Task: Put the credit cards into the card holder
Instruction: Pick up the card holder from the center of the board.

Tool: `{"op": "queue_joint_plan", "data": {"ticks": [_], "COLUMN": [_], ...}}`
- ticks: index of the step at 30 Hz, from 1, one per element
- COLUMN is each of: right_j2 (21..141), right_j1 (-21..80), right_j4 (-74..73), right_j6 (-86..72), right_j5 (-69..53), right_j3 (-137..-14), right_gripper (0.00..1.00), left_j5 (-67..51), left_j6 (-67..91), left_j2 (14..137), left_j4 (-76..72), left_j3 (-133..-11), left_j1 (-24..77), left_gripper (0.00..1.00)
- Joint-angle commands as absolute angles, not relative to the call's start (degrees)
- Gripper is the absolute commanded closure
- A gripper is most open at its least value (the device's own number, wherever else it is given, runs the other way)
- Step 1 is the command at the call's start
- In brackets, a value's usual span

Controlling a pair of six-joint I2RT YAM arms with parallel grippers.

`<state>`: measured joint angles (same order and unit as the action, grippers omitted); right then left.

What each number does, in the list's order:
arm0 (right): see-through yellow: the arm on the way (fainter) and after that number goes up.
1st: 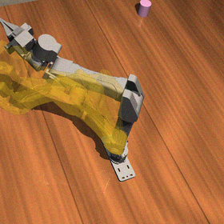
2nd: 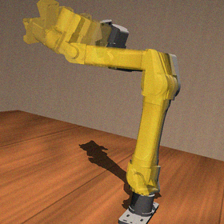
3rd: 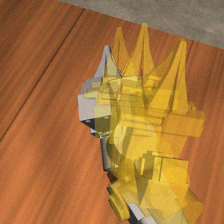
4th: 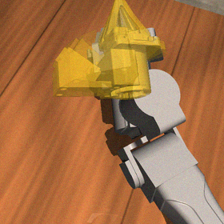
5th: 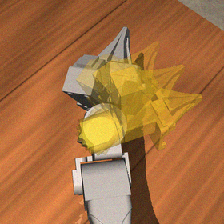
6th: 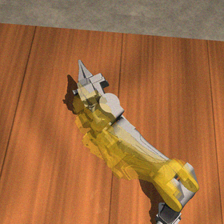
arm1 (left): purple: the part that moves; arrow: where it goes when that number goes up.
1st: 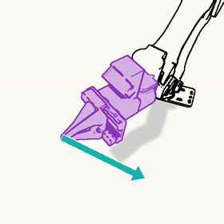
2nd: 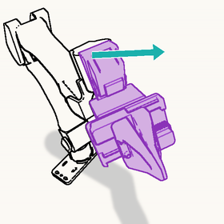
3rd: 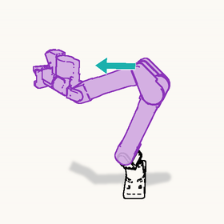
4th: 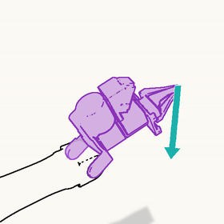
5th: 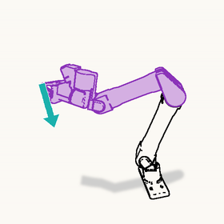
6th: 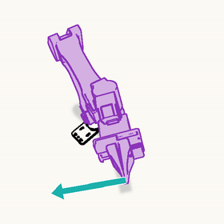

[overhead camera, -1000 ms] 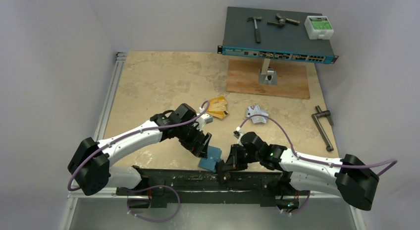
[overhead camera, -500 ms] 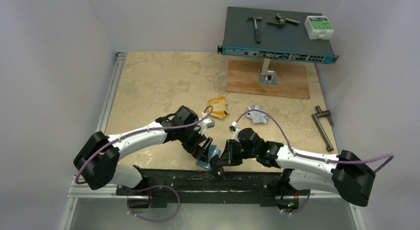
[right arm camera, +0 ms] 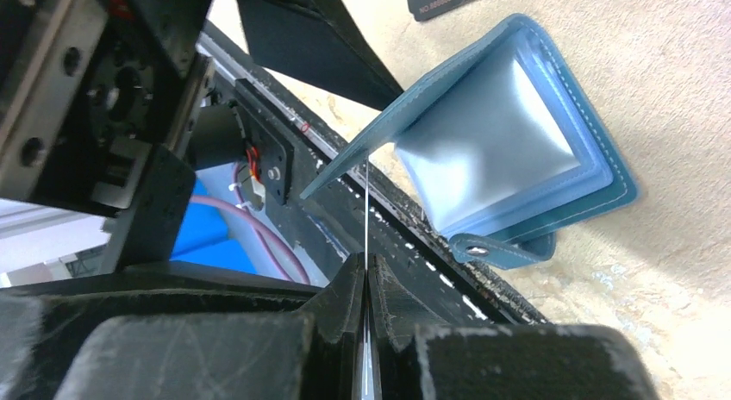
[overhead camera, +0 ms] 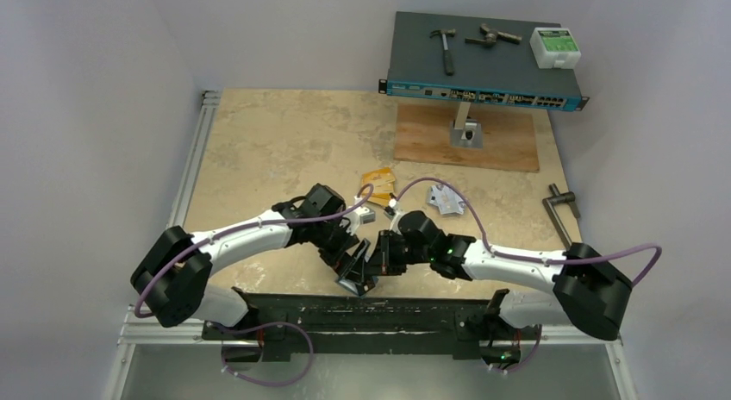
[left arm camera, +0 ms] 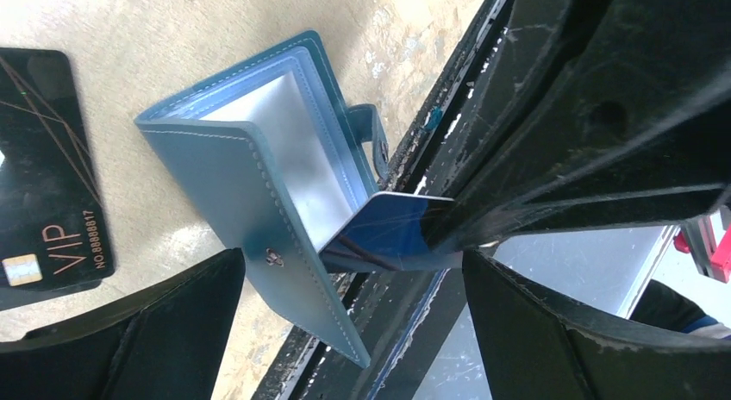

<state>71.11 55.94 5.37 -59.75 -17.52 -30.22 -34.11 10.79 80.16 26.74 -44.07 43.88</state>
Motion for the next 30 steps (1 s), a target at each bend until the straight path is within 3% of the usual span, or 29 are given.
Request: {"op": "queue_joint_plan", "data": {"ticks": [1, 8, 16, 21, 30], "right_j2": [73.1, 76.5, 77.9, 79.3, 82.0], "right_j1": [56.3, 56.2, 55.8, 54.9, 54.0], "right_j4": [8.7, 8.5, 6.6, 6.8, 7.6], "right_j6": [-57.5, -56.0, -54.3, -53.1, -52.4], "right_j5": [-17.5, -18.3, -15.8, -15.9, -16.7], "right_j3": [-32.9, -33.8, -37.7, -39.6, -39.5], "right_gripper": [1.00, 1.00, 1.00, 1.00, 1.00], "left_j5": [-36.0, -36.4, -35.5, -37.0, -32.0], "left_j6": [7.1, 3.7, 1.6, -2.5, -9.4], "left_j2": [80.0, 80.7, 83.5, 81.3, 85.0], "left_j4": [28.7, 33.5, 37.6, 39.4, 44.8], "left_j3": [-46.4, -47.5, -51.5, -52.8, -56.9], "left_j1": [41.3, 35.3, 35.3, 35.3, 35.3], "left_gripper": [0.04, 0.19, 0.25, 0.20, 0.30]}}
